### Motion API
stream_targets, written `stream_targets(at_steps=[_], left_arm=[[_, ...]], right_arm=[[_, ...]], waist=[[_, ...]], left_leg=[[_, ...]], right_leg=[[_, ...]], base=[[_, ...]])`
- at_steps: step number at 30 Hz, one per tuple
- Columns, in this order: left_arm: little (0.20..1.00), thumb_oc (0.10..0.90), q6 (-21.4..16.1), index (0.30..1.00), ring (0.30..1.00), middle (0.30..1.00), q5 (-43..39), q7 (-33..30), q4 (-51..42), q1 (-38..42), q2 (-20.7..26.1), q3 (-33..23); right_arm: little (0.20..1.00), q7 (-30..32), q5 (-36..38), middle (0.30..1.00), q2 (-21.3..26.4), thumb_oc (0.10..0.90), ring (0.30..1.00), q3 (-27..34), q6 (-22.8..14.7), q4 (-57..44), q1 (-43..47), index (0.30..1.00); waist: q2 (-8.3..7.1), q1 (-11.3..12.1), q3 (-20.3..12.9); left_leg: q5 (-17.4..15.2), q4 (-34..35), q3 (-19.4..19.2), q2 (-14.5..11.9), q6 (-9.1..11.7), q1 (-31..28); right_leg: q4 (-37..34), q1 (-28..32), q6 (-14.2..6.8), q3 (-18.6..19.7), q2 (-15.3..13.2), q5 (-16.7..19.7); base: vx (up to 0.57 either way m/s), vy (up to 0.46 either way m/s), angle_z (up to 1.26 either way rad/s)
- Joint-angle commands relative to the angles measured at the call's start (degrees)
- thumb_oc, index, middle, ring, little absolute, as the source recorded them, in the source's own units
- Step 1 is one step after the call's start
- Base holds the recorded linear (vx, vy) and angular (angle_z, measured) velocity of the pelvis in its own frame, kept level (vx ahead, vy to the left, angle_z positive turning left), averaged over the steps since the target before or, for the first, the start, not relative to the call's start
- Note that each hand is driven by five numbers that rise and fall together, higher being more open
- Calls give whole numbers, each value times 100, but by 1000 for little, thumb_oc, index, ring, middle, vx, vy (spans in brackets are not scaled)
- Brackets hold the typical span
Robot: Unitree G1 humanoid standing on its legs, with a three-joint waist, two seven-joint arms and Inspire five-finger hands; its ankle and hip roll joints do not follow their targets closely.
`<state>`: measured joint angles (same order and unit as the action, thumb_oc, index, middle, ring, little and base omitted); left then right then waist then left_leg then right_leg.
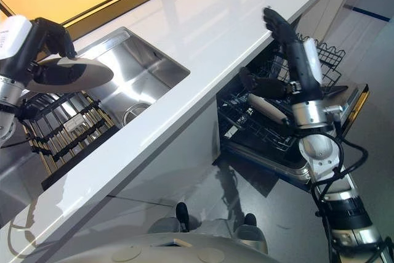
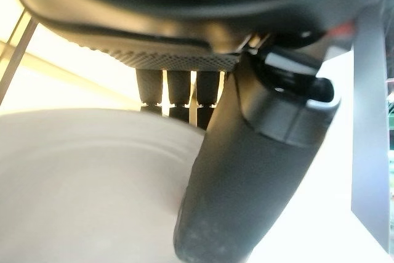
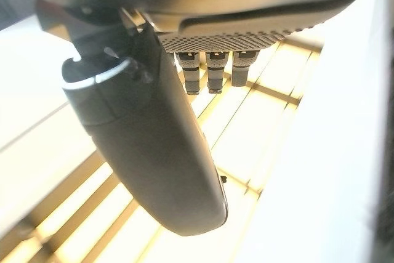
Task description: Pick up plates and place into dishwasher.
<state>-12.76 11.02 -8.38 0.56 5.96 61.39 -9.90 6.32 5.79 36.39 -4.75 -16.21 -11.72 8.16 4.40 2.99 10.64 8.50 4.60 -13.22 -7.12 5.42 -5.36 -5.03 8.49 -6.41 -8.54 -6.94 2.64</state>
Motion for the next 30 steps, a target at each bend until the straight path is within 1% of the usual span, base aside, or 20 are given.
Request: stream_targets(at_steps=[1,2,4,5,10,12,13,14,16,17,19,25,30], left_arm=[[200,100,-239,300,300,300,-108,-569,-341,886,389,-497],[200,100,-131,300,300,300,-77,-598,-428,1121,376,-269],[200,100,-88,300,300,300,-81,-612,-450,1273,375,-134],[200,100,21,300,300,300,-84,-594,-570,1474,340,46],[200,100,73,300,300,300,-148,-539,-693,1827,238,390],[200,100,84,300,300,300,-159,-533,-718,1922,210,494],[200,100,93,300,300,300,-217,-493,-762,2014,154,619],[200,100,105,300,300,300,-219,-485,-766,2031,150,638],[200,100,110,300,300,300,-315,-463,-837,2131,70,796],[200,100,119,300,300,300,-395,-407,-897,2237,-49,947],[200,100,115,300,300,300,-424,-378,-927,2319,-144,1073],[200,100,225,300,300,300,-667,-102,-1137,2537,-638,1539],[200,100,257,300,300,300,-783,46,-1198,2464,-896,1672]], right_arm=[[900,-396,500,900,138,800,900,-272,-148,-706,720,900],[900,-511,586,900,98,800,900,-444,-90,-639,874,900],[900,-579,633,900,72,800,900,-510,-66,-598,962,900],[900,-722,780,900,4,800,900,-696,32,-617,1120,900],[900,-979,1197,900,-202,800,900,-1032,325,-683,1376,900],[900,-995,1335,900,-260,800,900,-1126,385,-694,1454,900],[900,-1046,1547,900,-346,800,900,-1229,468,-709,1535,900],[900,-1047,1564,900,-352,800,900,-1235,478,-709,1544,900],[900,-1020,1667,900,-457,800,900,-1351,572,-718,1630,900],[900,-944,1675,900,-570,800,900,-1458,618,-696,1716,900],[900,-853,1697,900,-654,800,900,-1531,643,-663,1776,900],[900,-353,1737,900,-1024,800,900,-1702,730,-563,2011,900],[900,-212,1717,900,-1147,800,900,-1690,834,-597,2044,900]], waist=[[-193,-34,-449],[-202,-22,-463],[-208,-5,-465],[-211,14,-486],[-224,57,-483],[-226,59,-481],[-227,62,-482],[-229,64,-481],[-230,70,-489],[-229,75,-488],[-231,83,-486],[-236,98,-487],[-233,91,-481]], left_leg=[[-81,-206,-131,483,47,1071],[-60,-208,-130,479,57,1081],[-45,-213,-129,476,67,1091],[-18,-222,-147,458,78,1099],[28,-246,-164,439,95,1115],[34,-249,-163,436,100,1111],[41,-251,-151,436,102,1109],[41,-251,-148,436,102,1108],[47,-263,-120,447,98,1112],[45,-274,-99,455,90,1109],[45,-284,-84,456,85,1109],[46,-271,-1,477,72,1069],[51,-274,20,480,67,1058]], right_leg=[[371,37,472,-135,978,-719],[356,55,481,-144,995,-706],[349,67,487,-152,1004,-700],[345,89,496,-180,1021,-689],[337,119,511,-206,1043,-656],[337,125,515,-204,1049,-653],[339,130,518,-187,1059,-648],[338,131,518,-185,1060,-647],[344,134,523,-170,1064,-641],[355,138,530,-161,1065,-643],[360,147,535,-155,1064,-645],[376,180,546,-127,1068,-648],[388,185,546,-121,1065,-643]], base=[[-31,-51,5],[-20,-38,4],[-11,-35,11],[-10,-40,15],[-11,-28,3],[0,0,0],[0,0,0],[0,0,0],[0,0,0],[0,0,0],[0,0,0],[14,-4,3],[0,0,0]])
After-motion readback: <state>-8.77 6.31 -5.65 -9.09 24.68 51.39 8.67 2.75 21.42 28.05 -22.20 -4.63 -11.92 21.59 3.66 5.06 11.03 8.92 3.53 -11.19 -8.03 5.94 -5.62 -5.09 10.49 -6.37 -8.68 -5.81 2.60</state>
